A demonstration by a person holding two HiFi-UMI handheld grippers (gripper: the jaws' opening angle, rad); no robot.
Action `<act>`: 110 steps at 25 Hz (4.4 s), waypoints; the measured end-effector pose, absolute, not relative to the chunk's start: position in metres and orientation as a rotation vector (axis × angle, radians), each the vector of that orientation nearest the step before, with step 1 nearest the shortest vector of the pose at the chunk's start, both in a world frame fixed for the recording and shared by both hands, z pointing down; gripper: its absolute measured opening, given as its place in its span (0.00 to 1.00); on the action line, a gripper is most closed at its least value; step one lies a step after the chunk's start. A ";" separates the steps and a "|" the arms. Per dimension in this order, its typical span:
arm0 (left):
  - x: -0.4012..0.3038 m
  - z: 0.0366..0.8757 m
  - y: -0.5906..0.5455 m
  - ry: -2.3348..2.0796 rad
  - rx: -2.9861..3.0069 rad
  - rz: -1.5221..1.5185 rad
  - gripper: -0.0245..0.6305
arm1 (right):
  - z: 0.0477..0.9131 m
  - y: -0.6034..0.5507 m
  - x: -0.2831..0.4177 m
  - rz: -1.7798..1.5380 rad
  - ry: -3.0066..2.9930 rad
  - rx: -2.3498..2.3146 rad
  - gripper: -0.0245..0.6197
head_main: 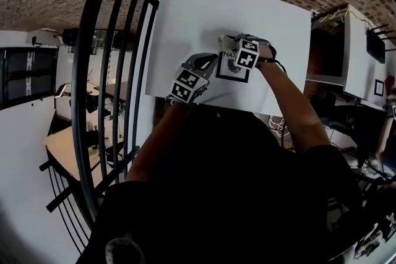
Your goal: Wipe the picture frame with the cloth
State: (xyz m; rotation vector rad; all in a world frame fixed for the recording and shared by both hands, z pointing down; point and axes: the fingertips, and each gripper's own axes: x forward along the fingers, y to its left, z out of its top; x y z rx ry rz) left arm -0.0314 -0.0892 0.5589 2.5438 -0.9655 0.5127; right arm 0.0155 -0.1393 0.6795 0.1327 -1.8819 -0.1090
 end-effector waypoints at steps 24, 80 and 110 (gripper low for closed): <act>-0.015 0.591 -0.097 -0.980 2.453 0.576 0.04 | 0.731 -0.156 0.056 -0.132 -1.723 0.087 0.23; 0.006 0.602 -0.094 -0.843 2.437 0.598 0.04 | 0.729 -0.104 0.135 0.022 -1.607 0.219 0.24; -0.012 0.615 -0.103 -0.887 2.397 0.618 0.04 | 0.734 -0.078 0.042 -0.113 -1.645 0.037 0.24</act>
